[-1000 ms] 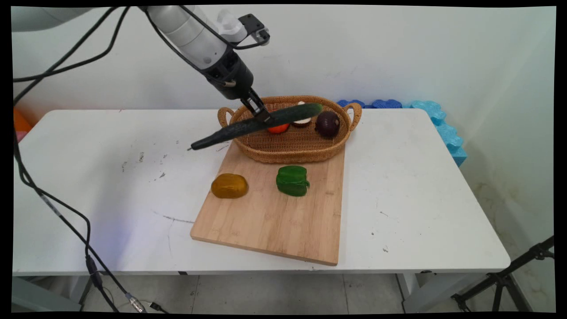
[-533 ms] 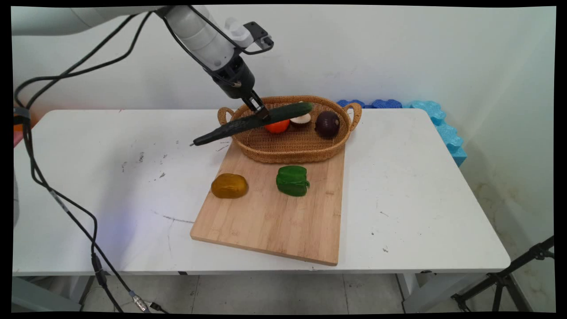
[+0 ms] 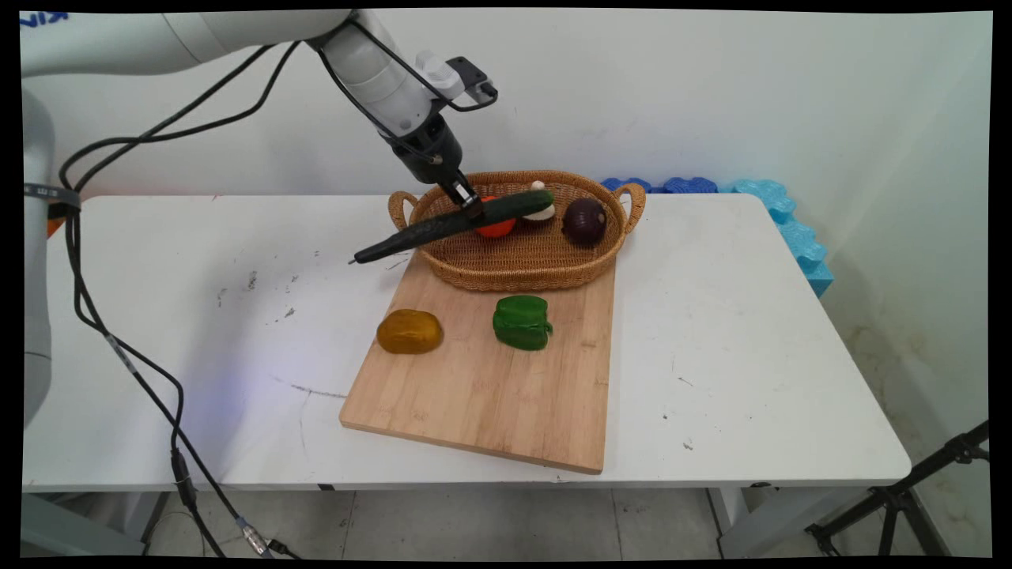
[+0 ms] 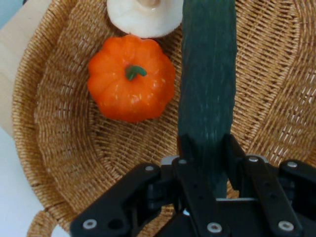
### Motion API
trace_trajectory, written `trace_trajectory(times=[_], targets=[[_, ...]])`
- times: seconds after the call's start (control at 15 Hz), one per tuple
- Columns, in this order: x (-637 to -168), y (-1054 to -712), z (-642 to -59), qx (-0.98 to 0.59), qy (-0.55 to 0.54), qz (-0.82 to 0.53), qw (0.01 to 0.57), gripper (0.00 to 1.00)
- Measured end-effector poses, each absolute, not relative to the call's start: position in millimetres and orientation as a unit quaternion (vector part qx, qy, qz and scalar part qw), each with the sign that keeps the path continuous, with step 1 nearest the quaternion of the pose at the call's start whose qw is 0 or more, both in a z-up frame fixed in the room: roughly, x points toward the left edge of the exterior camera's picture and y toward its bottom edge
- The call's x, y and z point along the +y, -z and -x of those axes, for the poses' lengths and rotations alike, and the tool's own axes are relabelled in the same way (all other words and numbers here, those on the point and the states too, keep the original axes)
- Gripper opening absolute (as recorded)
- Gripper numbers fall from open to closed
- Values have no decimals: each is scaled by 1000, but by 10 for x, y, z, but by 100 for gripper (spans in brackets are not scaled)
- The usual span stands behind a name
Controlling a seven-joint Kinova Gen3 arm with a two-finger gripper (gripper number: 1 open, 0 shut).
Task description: Place the picked object in the vegetable basket
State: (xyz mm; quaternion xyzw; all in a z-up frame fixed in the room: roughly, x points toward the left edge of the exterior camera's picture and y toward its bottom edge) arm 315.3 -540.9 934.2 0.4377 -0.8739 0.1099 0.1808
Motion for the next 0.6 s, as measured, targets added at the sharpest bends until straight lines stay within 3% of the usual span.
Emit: trace_trajectory(times=[0.2, 0.27, 0.6], targets=[[-5451, -9290, -3147, -873, -109, -440, 180, 0], [-5460, -9276, -3145, -873, -109, -440, 181, 100], [-5504, -9246, -3080, -873, -106, -436, 192, 100]])
